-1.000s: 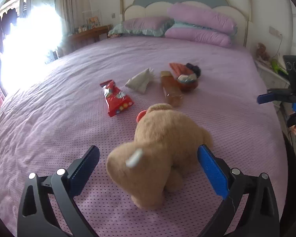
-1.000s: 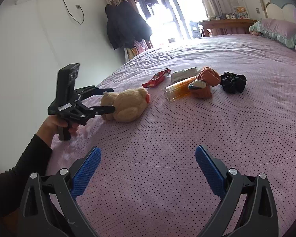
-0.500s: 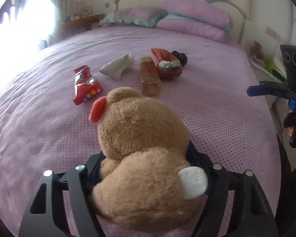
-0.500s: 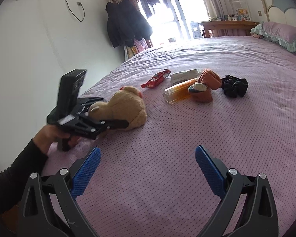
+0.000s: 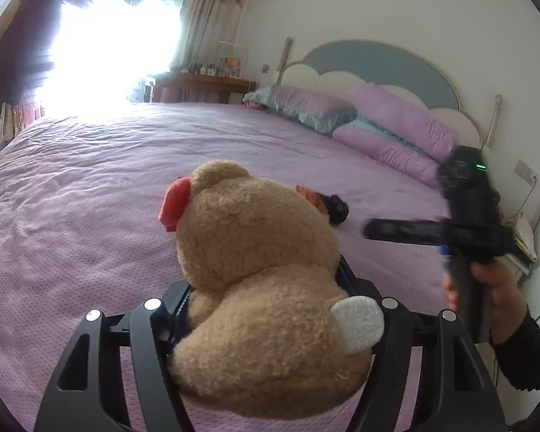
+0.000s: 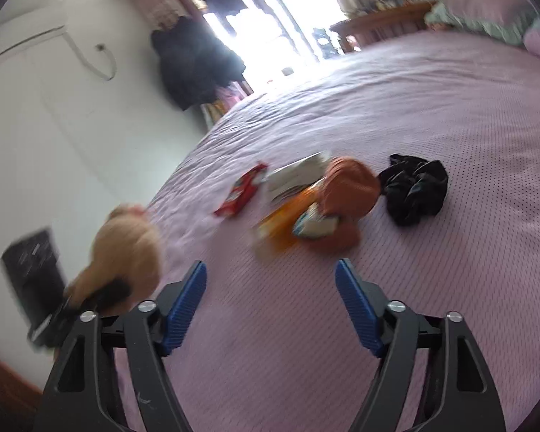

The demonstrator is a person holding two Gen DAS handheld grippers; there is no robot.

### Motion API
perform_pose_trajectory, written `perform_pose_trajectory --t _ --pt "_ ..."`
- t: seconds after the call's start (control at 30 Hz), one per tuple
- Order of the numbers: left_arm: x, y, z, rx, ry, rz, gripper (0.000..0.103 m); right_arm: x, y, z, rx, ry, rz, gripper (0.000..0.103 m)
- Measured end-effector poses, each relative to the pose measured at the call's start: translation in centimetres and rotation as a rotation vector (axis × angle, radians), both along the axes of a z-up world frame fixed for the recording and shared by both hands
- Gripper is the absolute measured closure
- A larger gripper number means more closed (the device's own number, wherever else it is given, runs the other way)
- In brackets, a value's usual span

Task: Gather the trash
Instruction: 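Grasp the orange toy with the right tool while left tool holds the bear, then carry bear and orange toy to the wastebasket and open both tools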

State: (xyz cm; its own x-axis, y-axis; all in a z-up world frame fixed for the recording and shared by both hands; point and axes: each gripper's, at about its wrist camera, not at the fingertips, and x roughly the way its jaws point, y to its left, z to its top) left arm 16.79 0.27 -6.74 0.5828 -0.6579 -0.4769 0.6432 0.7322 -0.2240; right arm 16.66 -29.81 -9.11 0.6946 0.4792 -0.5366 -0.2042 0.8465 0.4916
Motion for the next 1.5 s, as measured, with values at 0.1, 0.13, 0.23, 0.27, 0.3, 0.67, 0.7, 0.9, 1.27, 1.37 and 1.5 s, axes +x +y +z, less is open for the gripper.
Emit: perform_pose_trajectory --t 0.1,0.13,0.23,0.27,0.3,0.67,0.7,0.9,1.27,1.37,1.5 --pt "-0.2 -1.1 0.0 -0.01 0.007 -0.008 0.035 2.6 -1.0 -0.8 0.013 0.054 -0.034 0.038" --pt "-0.2 -1.3 -0.1 -0.011 0.016 -0.014 0.035 3.3 -1.1 -1.0 0.017 0.061 -0.034 0.04" --pt "-0.2 -2.1 -0.3 -0.008 0.021 -0.012 0.035 5.4 -1.5 -2.1 0.046 0.119 -0.023 0.056" --pt "-0.2 -2.2 -0.4 -0.008 0.025 -0.012 0.035 5.9 -1.5 -2.5 0.066 0.131 -0.008 0.061" --pt "-0.3 -2.3 -0.5 -0.005 0.027 -0.012 0.035 6.0 -1.6 -2.7 0.07 0.133 -0.005 0.073" --pt "-3.7 -5.9 -0.2 0.022 0.018 -0.008 0.035 -5.8 -3.7 -0.2 0.037 -0.046 0.052 0.083" --pt "-4.2 -6.4 -0.2 0.023 0.019 -0.015 0.035 -7.2 -4.1 0.0 0.044 -0.054 0.051 0.083" --pt "-9.7 -12.1 -1.3 -0.013 0.075 -0.155 0.035 -19.0 -8.7 -0.5 0.041 -0.054 -0.04 0.083" --pt "-19.6 -25.6 -5.2 0.018 0.19 -0.472 0.035 -36.3 -18.5 -2.9 -0.006 -0.011 -0.388 0.083" --pt "-22.5 -28.9 -6.9 0.039 0.24 -0.559 0.035 -39.3 -20.5 -5.2 -0.006 0.047 -0.478 0.083" --pt "-25.0 -32.3 -9.0 0.075 0.285 -0.616 0.035 -42.6 -22.3 -9.5 -0.019 0.159 -0.585 0.083"
